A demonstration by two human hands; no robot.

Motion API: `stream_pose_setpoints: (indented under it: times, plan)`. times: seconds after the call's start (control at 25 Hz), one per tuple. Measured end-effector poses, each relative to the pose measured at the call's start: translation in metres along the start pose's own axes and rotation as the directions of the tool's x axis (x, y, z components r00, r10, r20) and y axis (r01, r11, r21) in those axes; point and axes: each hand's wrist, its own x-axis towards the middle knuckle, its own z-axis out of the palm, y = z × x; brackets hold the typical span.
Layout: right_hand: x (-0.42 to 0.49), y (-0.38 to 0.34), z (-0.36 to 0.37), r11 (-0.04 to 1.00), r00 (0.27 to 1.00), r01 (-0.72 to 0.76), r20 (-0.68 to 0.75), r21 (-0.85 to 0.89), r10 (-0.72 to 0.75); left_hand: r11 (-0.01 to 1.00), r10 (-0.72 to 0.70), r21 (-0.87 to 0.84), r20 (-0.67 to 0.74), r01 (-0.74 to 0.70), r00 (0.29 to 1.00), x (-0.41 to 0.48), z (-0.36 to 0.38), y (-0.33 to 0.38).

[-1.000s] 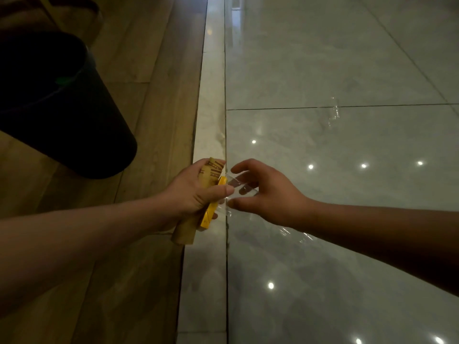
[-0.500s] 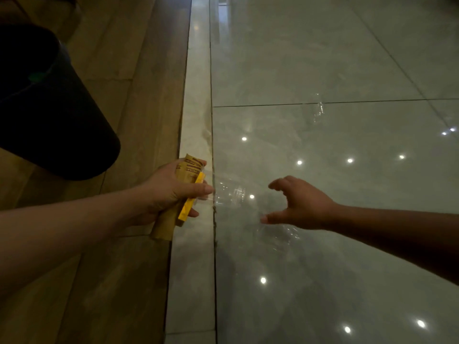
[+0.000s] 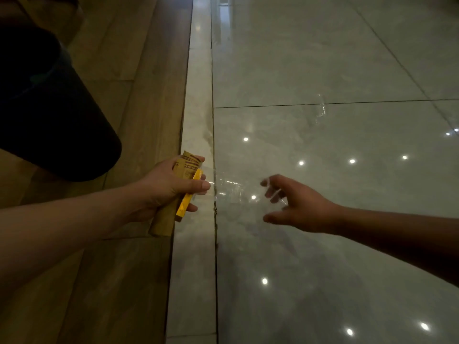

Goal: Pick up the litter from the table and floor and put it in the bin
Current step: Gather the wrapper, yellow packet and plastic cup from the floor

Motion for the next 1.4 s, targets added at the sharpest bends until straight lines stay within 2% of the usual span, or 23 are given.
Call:
stream_pose_setpoints:
  times: [0.12, 0.32, 0.52, 0.72, 0.84, 0.92, 0.96, 1.04, 1.12, 1.16, 1.28, 1.36, 1.4]
  plan:
    - [0.009, -0.02, -0.011, 0.99, 0.992, 0.12, -0.02, -0.076, -0.122, 0.999, 0.025, 0.032, -0.03, -0.024, 0.999, 0.001, -0.001, 0.008]
    - [0.017, -0.034, -0.012, 0.968, 0.984, 0.123, -0.103, -0.22, -0.148, 0.995, 0.075, 0.077, -0.057, -0.071, 0.996, -0.003, 0.004, 0.015]
    - [0.027, -0.052, 0.0, 0.986, 0.977, 0.164, -0.145, 0.02, -0.159, 0.989, 0.13, 0.064, 0.015, -0.131, 0.991, -0.002, 0.024, 0.019]
    - [0.031, -0.051, -0.006, 0.983, 0.975, 0.15, -0.178, 0.105, -0.13, 0.988, 0.136, 0.074, 0.005, -0.136, 0.991, 0.014, 0.029, 0.02]
    - [0.036, -0.035, -0.02, 0.985, 0.991, 0.13, -0.042, 0.117, -0.126, 0.988, 0.136, 0.071, -0.021, -0.134, 0.99, 0.024, 0.034, 0.022]
    - [0.047, -0.008, -0.039, 0.987, 0.997, 0.043, 0.062, 0.158, -0.053, 0.989, 0.137, 0.069, -0.04, -0.134, 0.99, 0.031, 0.037, 0.023]
    - [0.056, 0.009, -0.05, 0.975, 0.998, -0.032, 0.066, 0.221, 0.018, 0.988, 0.139, 0.068, -0.051, -0.136, 0.989, 0.036, 0.036, 0.023]
    - [0.079, 0.048, -0.074, 0.911, 0.973, -0.179, -0.073, 0.372, 0.221, 0.99, 0.134, 0.057, -0.09, -0.129, 0.987, 0.046, 0.034, 0.025]
    - [0.108, 0.089, -0.099, 0.833, 0.85, -0.275, -0.283, 0.481, 0.444, 0.991, 0.137, 0.025, -0.113, -0.135, 0.984, 0.057, 0.036, 0.03]
    - [0.122, 0.105, -0.11, 0.818, 0.782, -0.303, -0.363, 0.49, 0.507, 0.99, 0.137, 0.006, -0.124, -0.137, 0.983, 0.064, 0.039, 0.033]
    - [0.154, 0.132, -0.131, 0.862, 0.672, -0.383, -0.54, 0.333, 0.507, 0.988, 0.138, -0.044, -0.143, -0.145, 0.98, 0.079, 0.046, 0.041]
    - [0.169, 0.138, -0.137, 0.88, 0.648, -0.43, -0.61, 0.2, 0.456, 0.986, 0.135, -0.076, -0.152, -0.148, 0.979, 0.085, 0.05, 0.043]
    - [0.175, 0.141, -0.138, 0.883, 0.662, -0.449, -0.611, 0.141, 0.434, 0.984, 0.133, -0.097, -0.15, -0.148, 0.98, 0.086, 0.053, 0.044]
